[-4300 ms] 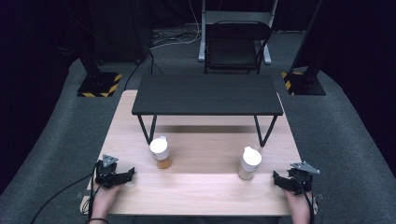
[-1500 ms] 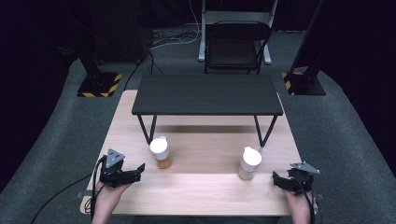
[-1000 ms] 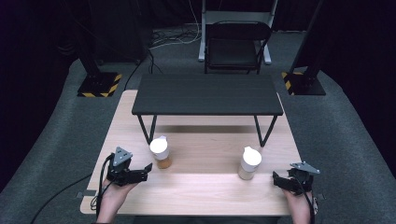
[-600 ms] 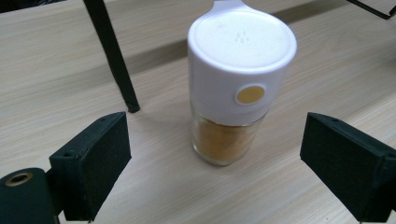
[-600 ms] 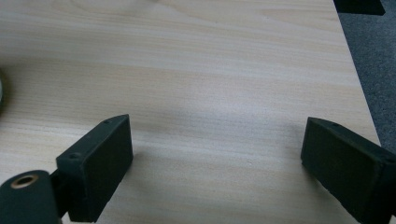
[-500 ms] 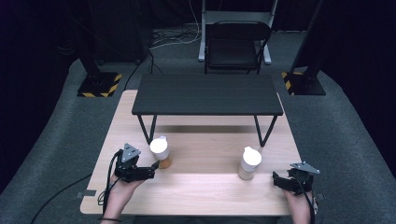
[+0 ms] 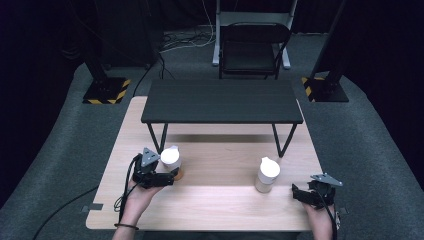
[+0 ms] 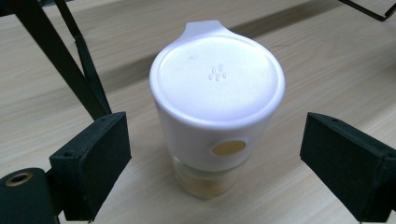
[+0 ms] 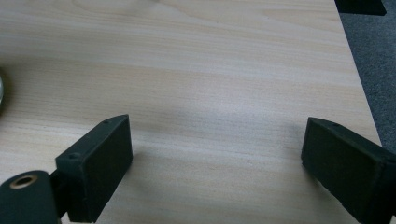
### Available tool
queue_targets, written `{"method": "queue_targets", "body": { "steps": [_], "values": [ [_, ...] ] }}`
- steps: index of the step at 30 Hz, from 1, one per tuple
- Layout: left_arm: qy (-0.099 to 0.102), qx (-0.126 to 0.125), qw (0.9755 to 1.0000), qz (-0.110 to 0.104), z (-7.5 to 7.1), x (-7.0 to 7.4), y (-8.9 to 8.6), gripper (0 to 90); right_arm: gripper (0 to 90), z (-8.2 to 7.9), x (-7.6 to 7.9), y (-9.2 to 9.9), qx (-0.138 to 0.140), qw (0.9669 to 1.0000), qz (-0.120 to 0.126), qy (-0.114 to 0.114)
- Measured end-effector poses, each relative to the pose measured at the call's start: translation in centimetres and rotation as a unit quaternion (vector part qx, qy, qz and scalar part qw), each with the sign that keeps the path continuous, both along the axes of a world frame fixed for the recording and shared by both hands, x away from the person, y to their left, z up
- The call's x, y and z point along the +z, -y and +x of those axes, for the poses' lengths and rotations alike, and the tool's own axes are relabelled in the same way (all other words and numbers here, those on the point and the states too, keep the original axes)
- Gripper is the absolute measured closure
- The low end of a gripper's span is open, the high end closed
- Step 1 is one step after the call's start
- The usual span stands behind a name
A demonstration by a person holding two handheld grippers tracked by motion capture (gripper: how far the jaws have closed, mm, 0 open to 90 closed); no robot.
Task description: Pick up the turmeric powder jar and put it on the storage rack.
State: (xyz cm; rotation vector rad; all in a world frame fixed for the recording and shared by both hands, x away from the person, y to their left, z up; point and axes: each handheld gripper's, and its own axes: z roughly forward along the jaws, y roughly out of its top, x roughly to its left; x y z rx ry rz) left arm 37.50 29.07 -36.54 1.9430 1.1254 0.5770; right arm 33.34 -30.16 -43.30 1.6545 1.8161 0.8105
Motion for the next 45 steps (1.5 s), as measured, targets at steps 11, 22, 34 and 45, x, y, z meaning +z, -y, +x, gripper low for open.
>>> {"method": "queue_targets", "body": {
  "steps": [11, 22, 34, 45],
  "values": [
    [-0.002, 0.009, 0.9999, -0.003, 1.8, -1.2, 1.5, 11.5, 7.7, 0.0, 0.0, 0.0, 0.000, 1.0000, 0.000, 0.000],
    [0.028, 0.022, 0.9993, 0.006, 2.4, -2.6, 3.0, 29.4, 7.7, 0.0, 0.0, 0.0, 0.001, 1.0000, 0.000, 0.000],
    [0.024, 0.004, 0.9997, 0.001, 1.8, -0.4, 2.3, 29.9, 7.7, 0.0, 0.0, 0.0, 0.001, 1.0000, 0.000, 0.000],
    [0.032, -0.008, 0.9994, 0.007, 1.0, 3.9, 2.3, 29.9, 7.7, 0.0, 0.0, 0.0, 0.000, 1.0000, 0.000, 0.000]
  ]
}}
